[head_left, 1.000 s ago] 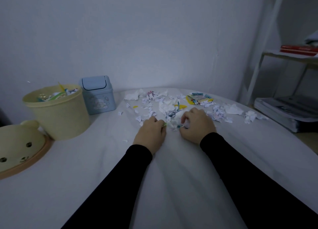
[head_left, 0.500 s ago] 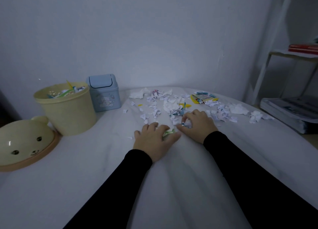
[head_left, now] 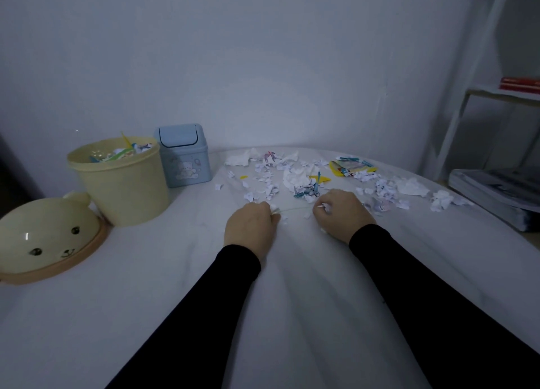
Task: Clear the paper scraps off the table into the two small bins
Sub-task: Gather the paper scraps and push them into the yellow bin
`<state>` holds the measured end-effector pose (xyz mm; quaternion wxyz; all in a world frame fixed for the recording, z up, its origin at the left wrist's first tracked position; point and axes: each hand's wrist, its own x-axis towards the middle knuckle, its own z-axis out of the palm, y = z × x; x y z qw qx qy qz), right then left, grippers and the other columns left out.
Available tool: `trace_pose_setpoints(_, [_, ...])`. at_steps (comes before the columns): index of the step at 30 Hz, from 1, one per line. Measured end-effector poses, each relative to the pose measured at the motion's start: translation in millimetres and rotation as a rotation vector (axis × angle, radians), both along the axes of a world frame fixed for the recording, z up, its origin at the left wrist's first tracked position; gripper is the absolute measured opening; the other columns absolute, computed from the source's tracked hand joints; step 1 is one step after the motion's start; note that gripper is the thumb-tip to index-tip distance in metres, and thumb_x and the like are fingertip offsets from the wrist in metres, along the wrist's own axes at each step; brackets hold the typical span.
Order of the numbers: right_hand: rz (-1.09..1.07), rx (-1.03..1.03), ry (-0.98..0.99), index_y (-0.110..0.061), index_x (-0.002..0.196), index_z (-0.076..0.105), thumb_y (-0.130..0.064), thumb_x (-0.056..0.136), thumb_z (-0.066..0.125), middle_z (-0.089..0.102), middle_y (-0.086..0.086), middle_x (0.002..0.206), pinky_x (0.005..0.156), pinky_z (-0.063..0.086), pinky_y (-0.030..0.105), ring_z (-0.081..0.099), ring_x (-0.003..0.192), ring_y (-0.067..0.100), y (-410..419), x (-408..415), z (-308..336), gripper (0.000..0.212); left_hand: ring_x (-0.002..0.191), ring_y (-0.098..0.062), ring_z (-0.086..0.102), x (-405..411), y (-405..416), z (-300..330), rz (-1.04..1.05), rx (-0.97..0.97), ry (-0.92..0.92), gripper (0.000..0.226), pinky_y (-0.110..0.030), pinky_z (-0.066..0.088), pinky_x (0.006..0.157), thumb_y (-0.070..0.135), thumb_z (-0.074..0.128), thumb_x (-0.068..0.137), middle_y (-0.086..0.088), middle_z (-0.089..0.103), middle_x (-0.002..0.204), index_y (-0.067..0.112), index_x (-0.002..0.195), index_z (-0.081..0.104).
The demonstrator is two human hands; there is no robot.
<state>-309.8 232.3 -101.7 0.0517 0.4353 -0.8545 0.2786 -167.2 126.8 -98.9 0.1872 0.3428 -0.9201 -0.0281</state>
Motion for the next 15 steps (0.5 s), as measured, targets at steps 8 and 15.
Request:
trace_pose_setpoints(8, [-0.063, -0.276, -0.09, -0.009, 0.054, 0.039, -0.018, 0.091, 0.047, 0.041, 0.01, 0.053, 0.05, 0.026, 0.025, 0.036, 0.052, 0.02, 1, 10, 4, 0.039, 0.087, -0.035, 0.055, 8, -11, 2, -0.03, 0.373, 0.442, 0.035, -0.032, 0.029, 0.066, 0.035, 0.052, 0.095, -0.02, 0.061, 0.085, 0.007, 0.074, 0.051])
trace_pose_setpoints(15, [-0.04, -0.524, -0.347, -0.004, 0.066, 0.06, -0.029, 0.08, 0.041, 0.052, 0.013, 0.065, 0.06, 0.036, 0.03, 0.048, 0.067, 0.024, -2, 18, 12, 0.034, 0.072, -0.021, 0.047, 16, -22, 3, -0.001, 0.667, 0.726, 0.03, -0.027, 0.031, 0.062, 0.028, 0.051, 0.095, -0.002, 0.053, 0.068, 0.013, 0.069, 0.052])
